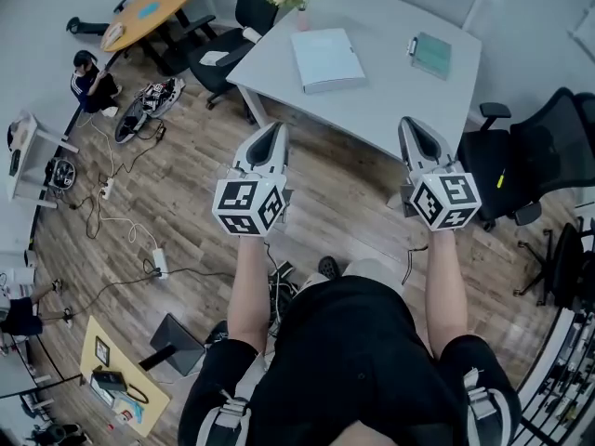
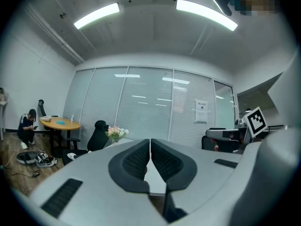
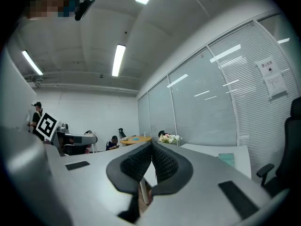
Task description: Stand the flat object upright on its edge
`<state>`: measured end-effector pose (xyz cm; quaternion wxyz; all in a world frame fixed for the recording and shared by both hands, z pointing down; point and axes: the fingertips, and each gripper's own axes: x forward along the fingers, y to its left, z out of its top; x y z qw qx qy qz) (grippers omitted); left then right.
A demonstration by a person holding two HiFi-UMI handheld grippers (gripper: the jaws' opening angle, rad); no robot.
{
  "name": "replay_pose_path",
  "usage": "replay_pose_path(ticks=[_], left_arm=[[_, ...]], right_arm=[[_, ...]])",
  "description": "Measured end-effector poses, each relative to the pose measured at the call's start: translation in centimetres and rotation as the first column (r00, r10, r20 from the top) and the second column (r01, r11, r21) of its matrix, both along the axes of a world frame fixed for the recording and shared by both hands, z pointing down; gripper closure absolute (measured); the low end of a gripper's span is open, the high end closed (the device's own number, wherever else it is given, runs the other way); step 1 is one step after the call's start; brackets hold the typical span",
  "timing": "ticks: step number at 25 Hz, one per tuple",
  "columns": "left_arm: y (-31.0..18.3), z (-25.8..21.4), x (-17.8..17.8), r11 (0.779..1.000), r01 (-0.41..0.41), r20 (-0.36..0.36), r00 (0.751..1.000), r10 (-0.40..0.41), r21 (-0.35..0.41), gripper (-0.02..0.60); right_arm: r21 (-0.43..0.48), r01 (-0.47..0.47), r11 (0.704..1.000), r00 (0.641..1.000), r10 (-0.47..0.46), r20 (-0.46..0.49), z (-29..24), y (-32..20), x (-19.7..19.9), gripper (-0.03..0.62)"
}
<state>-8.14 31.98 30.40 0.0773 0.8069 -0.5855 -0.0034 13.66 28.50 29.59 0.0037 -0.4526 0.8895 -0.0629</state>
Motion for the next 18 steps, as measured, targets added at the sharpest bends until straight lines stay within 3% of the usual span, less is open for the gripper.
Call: replay_pose_path(ticks=[6,16,18], left_arm=[[0.4,1.3,0.5,1.000,-0.023,-0.012,1.000,0.023,-0.018,0.555],[-2.6,3.7,-0.5,0.998,-0.002,-0.007,1.000,0.001,-0.058,0.554],[-3.8,3.7,-1.3,0.998,0.014,-0.010,1.000,-0.015,-0.059,0.552]], right_arm=[[-0.030,-0.019,0.999,1.000,0.019,-0.007,1.4,0.5,0.3,0.576],[-0.071,0.073,0.995,0.997,-0.073,-0.003,3.4,-3.0,-2.4,0.528],[-0.078,0.094,0.993,0.995,-0.095,-0.006,3.6,-4.2,-3.4,0.495]])
